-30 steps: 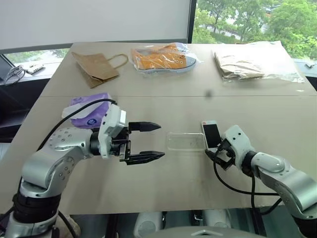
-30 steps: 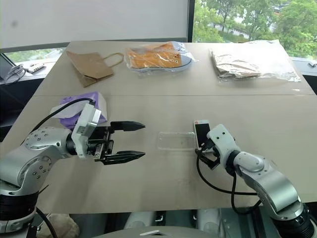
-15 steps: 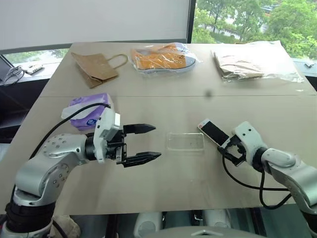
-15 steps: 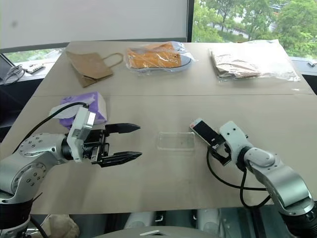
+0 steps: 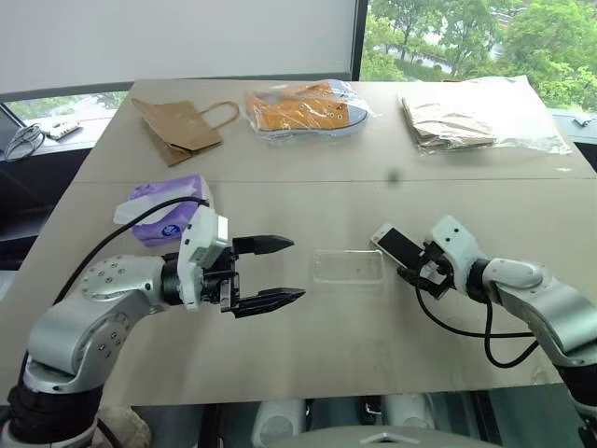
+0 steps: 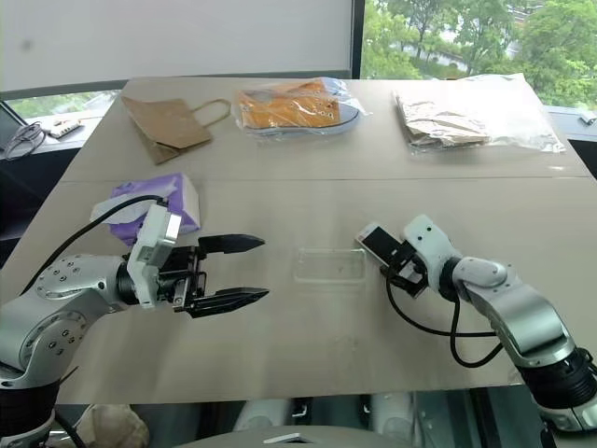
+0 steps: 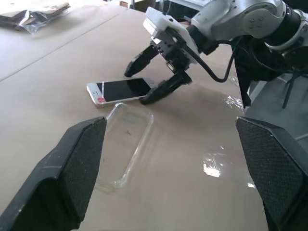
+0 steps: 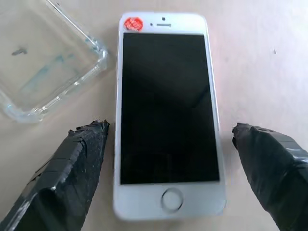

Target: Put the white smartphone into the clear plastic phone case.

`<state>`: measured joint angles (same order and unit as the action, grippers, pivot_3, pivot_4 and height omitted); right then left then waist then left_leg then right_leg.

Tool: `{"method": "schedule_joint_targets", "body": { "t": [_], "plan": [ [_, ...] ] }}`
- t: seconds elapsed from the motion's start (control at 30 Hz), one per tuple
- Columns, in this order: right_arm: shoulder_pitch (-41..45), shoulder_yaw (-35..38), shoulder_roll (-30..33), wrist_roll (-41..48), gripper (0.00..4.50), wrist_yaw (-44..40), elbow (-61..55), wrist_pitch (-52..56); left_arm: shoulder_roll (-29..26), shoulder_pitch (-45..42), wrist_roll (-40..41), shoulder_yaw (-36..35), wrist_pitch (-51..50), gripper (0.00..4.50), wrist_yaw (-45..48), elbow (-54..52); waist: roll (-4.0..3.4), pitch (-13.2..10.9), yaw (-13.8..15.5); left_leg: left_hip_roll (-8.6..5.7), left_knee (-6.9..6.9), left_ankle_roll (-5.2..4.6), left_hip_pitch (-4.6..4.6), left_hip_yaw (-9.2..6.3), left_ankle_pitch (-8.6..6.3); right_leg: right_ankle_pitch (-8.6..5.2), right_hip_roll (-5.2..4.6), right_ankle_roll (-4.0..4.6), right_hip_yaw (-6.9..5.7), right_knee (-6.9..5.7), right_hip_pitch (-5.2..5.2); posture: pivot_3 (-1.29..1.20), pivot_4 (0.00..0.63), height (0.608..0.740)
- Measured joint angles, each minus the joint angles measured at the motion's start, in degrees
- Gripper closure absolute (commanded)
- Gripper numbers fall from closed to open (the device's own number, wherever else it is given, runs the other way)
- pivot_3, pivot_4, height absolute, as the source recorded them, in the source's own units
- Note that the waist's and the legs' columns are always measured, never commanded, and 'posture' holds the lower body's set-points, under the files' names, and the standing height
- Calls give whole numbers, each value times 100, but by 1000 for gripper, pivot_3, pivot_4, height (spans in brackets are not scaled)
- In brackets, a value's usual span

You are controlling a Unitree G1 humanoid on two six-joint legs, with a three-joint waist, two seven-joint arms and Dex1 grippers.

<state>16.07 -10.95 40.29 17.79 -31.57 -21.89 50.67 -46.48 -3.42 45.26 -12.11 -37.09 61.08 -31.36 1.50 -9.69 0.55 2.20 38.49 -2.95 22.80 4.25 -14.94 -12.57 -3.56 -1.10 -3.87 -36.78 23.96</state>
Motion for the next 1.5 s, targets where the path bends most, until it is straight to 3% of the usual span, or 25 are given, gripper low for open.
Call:
{"method": "schedule_joint_targets", "body": {
  "t": [0.17, 0.33, 0.53, 0.77, 0.93, 1.2, 1.5],
  "plan": [
    [376, -43, -141, 19, 0, -236, 486, 93, -1, 194, 67, -95, 4, 66, -83, -145, 6, 4, -24, 4, 1, 0, -7, -2, 0, 1, 0, 4, 2, -3, -3, 0, 150, 740],
    [628, -39, -149, 67, 1577, -460, 715, 351, -1, 436, 159, -161, 35, 0, -143, -198, 8, 6, -38, 4, 0, 1, -7, -2, 0, 2, -3, 10, 3, -3, -3, 0, 150, 740],
    [698, -51, -87, 47, 1579, -658, 727, 499, 4, 601, 177, -343, 135, 0, -217, -204, 11, 8, -23, 4, -4, 1, -5, -3, 0, 9, -6, 23, -1, 1, -2, 0, 150, 740],
    [496, -54, 225, -49, 1579, -1306, 683, -537, 164, 1082, -2, -409, 366, 0, -453, -171, -8, -6, 2, 2, -10, 1, 13, 7, 0, 10, -6, 12, 5, 4, 18, 0, 150, 740],
    [894, -127, 243, 197, 1580, -1864, 248, -639, 236, 1209, -130, -415, 652, 0, -322, 30, -20, -14, 3, 5, -12, 1, 14, 3, 0, 5, -2, 7, -4, 2, 23, 0, 150, 740],
    [1885, -1485, 260, -451, 1582, -2823, 346, -1323, 241, 1225, -213, -403, 949, 0, -7, 348, -20, -14, 28, -1, -11, 1, 24, 4, -1, 12, -13, 25, -6, 8, 26, 0, 150, 740],
    [2250, -2067, 229, -1230, 1583, -3433, 1078, -1868, 306, 1450, -239, -344, 995, 0, -56, 263, -21, -15, 14, 2, -11, 2, 23, 6, 0, 14, -14, 22, -7, 7, 27, 0, 150, 740]
  ]
}}
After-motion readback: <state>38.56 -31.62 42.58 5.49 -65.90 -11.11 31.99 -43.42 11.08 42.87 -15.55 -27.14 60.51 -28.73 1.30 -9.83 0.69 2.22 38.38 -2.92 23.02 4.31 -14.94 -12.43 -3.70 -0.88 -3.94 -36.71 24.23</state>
